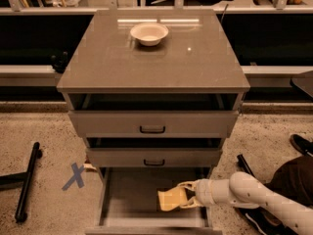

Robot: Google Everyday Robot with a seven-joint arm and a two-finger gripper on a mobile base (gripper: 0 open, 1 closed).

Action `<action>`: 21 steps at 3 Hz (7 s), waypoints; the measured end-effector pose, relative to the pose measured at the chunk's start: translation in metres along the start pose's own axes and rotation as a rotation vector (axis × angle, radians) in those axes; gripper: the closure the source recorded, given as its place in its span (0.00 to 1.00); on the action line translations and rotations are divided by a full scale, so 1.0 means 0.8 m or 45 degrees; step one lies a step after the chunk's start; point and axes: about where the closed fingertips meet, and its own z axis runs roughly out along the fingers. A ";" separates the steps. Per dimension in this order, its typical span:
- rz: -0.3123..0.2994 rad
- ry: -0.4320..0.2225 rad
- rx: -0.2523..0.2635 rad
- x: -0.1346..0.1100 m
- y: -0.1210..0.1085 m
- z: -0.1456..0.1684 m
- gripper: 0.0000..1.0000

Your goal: Pick sponge from bottom drawer and place on counter

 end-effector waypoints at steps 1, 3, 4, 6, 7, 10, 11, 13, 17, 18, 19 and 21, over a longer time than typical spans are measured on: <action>-0.013 0.005 0.011 -0.005 -0.002 -0.010 1.00; -0.099 -0.145 0.090 -0.066 -0.050 -0.112 1.00; -0.199 -0.153 0.153 -0.116 -0.076 -0.178 1.00; -0.426 -0.070 0.199 -0.181 -0.089 -0.228 1.00; -0.425 -0.083 0.233 -0.191 -0.113 -0.240 1.00; -0.458 -0.149 0.442 -0.277 -0.252 -0.332 1.00; -0.460 -0.148 0.445 -0.278 -0.254 -0.333 1.00; -0.452 -0.223 0.483 -0.309 -0.297 -0.381 1.00; -0.410 -0.264 0.547 -0.376 -0.447 -0.392 1.00; -0.372 -0.275 0.527 -0.384 -0.483 -0.379 1.00; -0.324 -0.273 0.523 -0.385 -0.518 -0.365 1.00; -0.200 -0.249 0.564 -0.369 -0.567 -0.344 1.00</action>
Offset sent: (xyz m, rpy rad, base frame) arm 0.0000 -0.0218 0.0716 0.1105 -0.0592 0.0426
